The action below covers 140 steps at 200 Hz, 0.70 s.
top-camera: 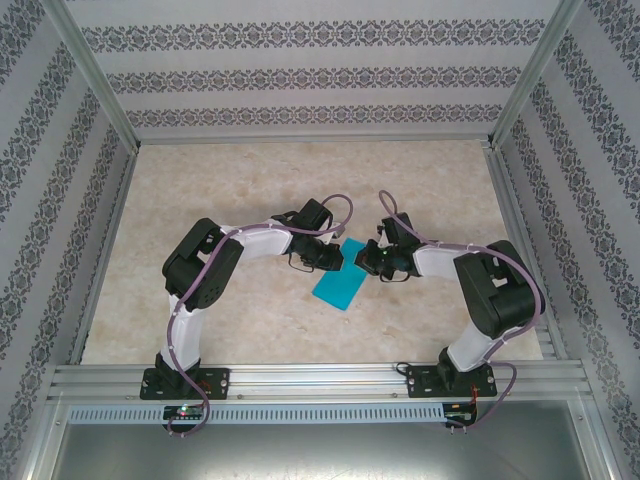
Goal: Fold a paper plane with a square sheet of paper (pick it up from the middle)
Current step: Fold the square sheet of paper in half at the center of the table.
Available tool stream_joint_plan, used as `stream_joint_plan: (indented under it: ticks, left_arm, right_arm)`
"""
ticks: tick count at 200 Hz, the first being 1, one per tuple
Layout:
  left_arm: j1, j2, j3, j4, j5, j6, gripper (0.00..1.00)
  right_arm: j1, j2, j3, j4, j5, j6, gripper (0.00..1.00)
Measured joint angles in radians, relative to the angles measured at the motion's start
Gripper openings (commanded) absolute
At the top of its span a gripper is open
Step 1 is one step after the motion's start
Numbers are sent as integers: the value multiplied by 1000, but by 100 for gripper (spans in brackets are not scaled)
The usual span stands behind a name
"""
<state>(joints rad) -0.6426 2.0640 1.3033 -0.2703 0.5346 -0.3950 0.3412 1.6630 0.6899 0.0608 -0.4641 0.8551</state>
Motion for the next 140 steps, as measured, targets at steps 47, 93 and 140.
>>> stream_joint_plan:
  ticks: [47, 93, 140]
  left_arm:
    - [0, 0, 0, 0, 0, 2, 16]
    - [0, 0, 0, 0, -1, 3, 16]
    - [0, 0, 0, 0, -2, 3, 16]
  right_arm:
    - [-55, -15, -40, 31, -28, -45, 0]
    - [-130, -60, -95, 50, -30, -60, 0]
    - [-152, -97, -103, 14, 5, -70, 0]
